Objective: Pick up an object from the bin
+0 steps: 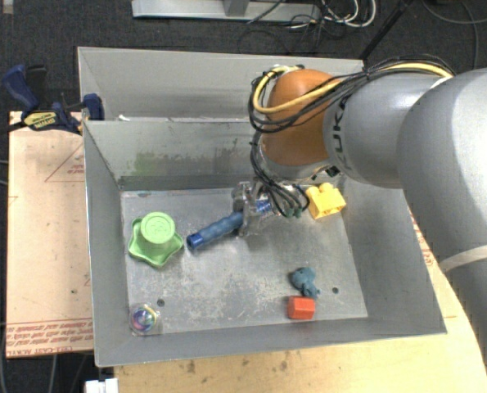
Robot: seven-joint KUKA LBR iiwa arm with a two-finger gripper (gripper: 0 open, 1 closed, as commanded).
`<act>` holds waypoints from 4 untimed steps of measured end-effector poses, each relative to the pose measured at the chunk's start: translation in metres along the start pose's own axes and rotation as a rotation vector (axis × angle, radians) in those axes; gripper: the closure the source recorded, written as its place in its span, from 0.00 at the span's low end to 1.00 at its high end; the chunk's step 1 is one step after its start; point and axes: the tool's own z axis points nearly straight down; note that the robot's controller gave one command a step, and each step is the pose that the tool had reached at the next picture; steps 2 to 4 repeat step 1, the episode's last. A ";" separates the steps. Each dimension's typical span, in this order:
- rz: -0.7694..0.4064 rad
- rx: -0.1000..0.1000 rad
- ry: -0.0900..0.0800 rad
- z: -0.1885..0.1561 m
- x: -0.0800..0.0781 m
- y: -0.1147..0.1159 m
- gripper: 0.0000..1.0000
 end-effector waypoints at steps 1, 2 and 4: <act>-0.031 0.001 -0.007 -0.160 0.018 0.025 1.00; -0.031 0.001 -0.007 -0.160 0.018 0.025 1.00; -0.031 0.001 -0.007 -0.160 0.018 0.025 1.00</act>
Offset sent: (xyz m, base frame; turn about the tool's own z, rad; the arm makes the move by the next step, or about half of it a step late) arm -0.0227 0.0212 0.1553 -0.0296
